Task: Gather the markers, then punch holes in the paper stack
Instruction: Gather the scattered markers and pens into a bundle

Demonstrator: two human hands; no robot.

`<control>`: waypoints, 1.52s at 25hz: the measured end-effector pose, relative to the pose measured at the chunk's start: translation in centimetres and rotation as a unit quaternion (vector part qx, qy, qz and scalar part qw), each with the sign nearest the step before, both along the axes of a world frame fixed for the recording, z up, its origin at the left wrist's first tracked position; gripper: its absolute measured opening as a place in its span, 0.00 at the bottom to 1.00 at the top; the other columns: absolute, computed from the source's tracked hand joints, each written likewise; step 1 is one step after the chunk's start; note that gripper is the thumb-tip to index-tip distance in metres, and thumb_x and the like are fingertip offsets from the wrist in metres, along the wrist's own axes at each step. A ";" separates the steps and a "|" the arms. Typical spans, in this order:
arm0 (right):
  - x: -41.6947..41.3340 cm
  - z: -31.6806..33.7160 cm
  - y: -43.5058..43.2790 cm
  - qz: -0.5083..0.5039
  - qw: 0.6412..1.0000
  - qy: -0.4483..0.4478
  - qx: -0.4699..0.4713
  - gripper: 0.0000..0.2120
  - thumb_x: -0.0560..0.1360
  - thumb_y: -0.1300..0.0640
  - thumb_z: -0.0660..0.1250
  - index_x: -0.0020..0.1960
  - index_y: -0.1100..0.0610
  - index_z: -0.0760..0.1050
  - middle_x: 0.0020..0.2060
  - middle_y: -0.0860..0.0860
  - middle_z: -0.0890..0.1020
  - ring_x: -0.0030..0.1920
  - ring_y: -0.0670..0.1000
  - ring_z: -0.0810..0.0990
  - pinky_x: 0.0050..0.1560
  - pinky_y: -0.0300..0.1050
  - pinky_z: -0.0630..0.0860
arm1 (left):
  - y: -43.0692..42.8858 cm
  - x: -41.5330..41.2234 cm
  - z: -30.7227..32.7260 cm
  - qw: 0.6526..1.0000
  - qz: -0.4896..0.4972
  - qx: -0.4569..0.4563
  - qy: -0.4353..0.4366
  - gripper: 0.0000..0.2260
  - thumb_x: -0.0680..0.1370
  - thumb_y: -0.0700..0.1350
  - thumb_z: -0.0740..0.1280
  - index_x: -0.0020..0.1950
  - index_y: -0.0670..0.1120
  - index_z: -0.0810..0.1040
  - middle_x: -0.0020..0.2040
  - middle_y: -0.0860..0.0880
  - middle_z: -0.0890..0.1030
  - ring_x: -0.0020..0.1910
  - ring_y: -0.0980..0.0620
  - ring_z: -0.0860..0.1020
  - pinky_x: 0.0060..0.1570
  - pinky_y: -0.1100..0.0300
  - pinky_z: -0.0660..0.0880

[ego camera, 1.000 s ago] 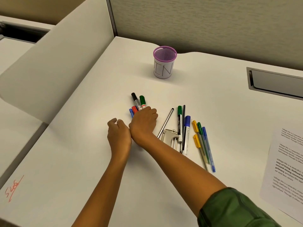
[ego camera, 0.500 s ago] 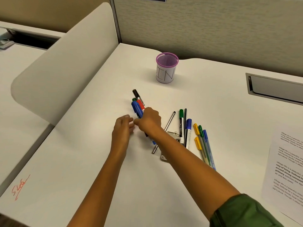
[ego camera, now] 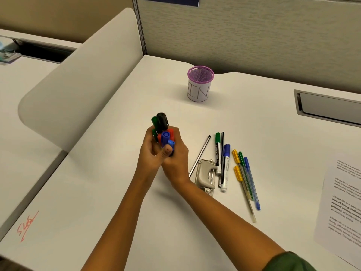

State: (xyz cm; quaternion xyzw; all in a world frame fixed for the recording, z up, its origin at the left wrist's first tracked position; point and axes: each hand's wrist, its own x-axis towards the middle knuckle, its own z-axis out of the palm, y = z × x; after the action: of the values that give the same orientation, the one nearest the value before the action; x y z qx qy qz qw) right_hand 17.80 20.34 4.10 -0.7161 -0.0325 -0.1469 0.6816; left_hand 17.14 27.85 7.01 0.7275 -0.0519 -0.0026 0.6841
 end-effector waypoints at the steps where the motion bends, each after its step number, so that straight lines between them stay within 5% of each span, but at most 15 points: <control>1: -0.3 -0.5 0.1 -0.007 1.000 0.013 -0.002 0.14 0.72 0.57 0.70 0.53 0.45 0.70 0.37 0.40 0.78 0.37 0.42 0.77 0.37 0.31 0.73 | 0.2 -0.2 -0.3 1.000 -0.001 0.015 -0.002 0.49 0.60 0.71 0.69 0.71 0.42 0.65 0.63 0.52 0.75 0.64 0.54 0.75 0.61 0.59 0.73; 6: -0.6 -2.2 0.5 -0.053 0.994 0.049 -0.079 0.06 0.72 0.58 0.66 0.48 0.55 0.72 0.35 0.45 0.78 0.38 0.53 0.79 0.43 0.59 0.78 | 0.2 -0.5 -2.2 1.000 0.008 0.015 0.000 0.27 0.69 0.38 0.74 0.66 0.44 0.71 0.64 0.51 0.77 0.64 0.53 0.75 0.66 0.50 0.72; 10: -0.9 -1.7 0.5 -0.045 0.998 0.012 -0.038 0.06 0.73 0.51 0.62 0.49 0.49 0.72 0.37 0.37 0.76 0.38 0.40 0.77 0.39 0.39 0.77 | -0.2 -0.5 -2.3 0.999 0.030 0.029 -0.004 0.23 0.68 0.42 0.75 0.60 0.55 0.73 0.57 0.61 0.80 0.59 0.61 0.77 0.58 0.66 0.74; 13: -0.9 -2.3 0.2 -0.039 0.998 -0.002 -0.042 0.06 0.76 0.58 0.63 0.51 0.49 0.72 0.38 0.35 0.77 0.40 0.38 0.78 0.40 0.29 0.74 | -0.3 -0.4 -2.1 0.998 0.030 0.043 -0.026 0.21 0.68 0.45 0.72 0.58 0.58 0.72 0.54 0.65 0.80 0.57 0.63 0.77 0.53 0.72 0.73; 20: -1.6 -3.1 0.5 0.035 0.985 0.130 0.112 0.07 0.77 0.55 0.60 0.53 0.51 0.74 0.44 0.43 0.78 0.46 0.46 0.77 0.48 0.42 0.73 | -1.5 -0.2 -3.2 0.998 0.050 0.038 0.024 0.14 0.73 0.42 0.70 0.56 0.56 0.78 0.54 0.60 0.82 0.55 0.60 0.79 0.57 0.68 0.74; 23: -1.6 -1.9 0.4 -0.042 0.983 0.149 -0.103 0.17 0.76 0.60 0.63 0.63 0.56 0.68 0.56 0.52 0.77 0.56 0.52 0.76 0.56 0.47 0.75 | -1.5 0.4 -3.0 0.997 0.063 0.024 0.027 0.10 0.75 0.42 0.68 0.55 0.54 0.80 0.53 0.57 0.83 0.54 0.58 0.80 0.56 0.67 0.75; 26: -1.9 0.3 -0.6 -0.081 0.928 0.073 -0.356 0.22 0.73 0.57 0.69 0.64 0.60 0.69 0.56 0.55 0.74 0.56 0.53 0.72 0.58 0.45 0.71 | -1.0 1.0 -2.5 0.989 0.130 -0.023 0.065 0.06 0.75 0.44 0.70 0.50 0.52 0.81 0.47 0.49 0.84 0.48 0.51 0.83 0.49 0.61 0.80; 29: -3.0 2.0 -3.1 -0.093 0.913 0.066 -0.392 0.31 0.68 0.52 0.75 0.66 0.61 0.68 0.60 0.56 0.71 0.61 0.53 0.68 0.61 0.43 0.65 | -0.4 1.2 -1.7 0.983 0.162 -0.052 0.075 0.07 0.75 0.44 0.69 0.40 0.55 0.80 0.38 0.51 0.84 0.41 0.50 0.83 0.41 0.62 0.79; 34: -4.0 1.6 -9.1 -0.228 0.902 0.099 -0.353 0.20 0.73 0.56 0.70 0.62 0.57 0.69 0.57 0.51 0.70 0.55 0.46 0.64 0.56 0.38 0.64 | 0.1 0.9 -1.4 0.980 0.139 -0.082 0.120 0.02 0.75 0.41 0.67 0.44 0.46 0.77 0.30 0.52 0.82 0.31 0.53 0.82 0.33 0.62 0.79; 38: -3.2 -0.2 -12.6 -0.278 0.794 0.305 -0.445 0.33 0.71 0.40 0.68 0.64 0.63 0.65 0.60 0.59 0.68 0.59 0.57 0.66 0.58 0.49 0.66 | -0.1 0.4 -1.4 0.970 0.115 -0.113 0.183 0.02 0.75 0.39 0.67 0.44 0.45 0.77 0.30 0.52 0.81 0.30 0.54 0.81 0.31 0.61 0.78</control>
State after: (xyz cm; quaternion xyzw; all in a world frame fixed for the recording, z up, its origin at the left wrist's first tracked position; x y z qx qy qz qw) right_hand 14.57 7.73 3.89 -0.9262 0.3162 -0.0733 0.1917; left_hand 17.52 27.71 5.65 0.6337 0.1587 -0.0511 0.7554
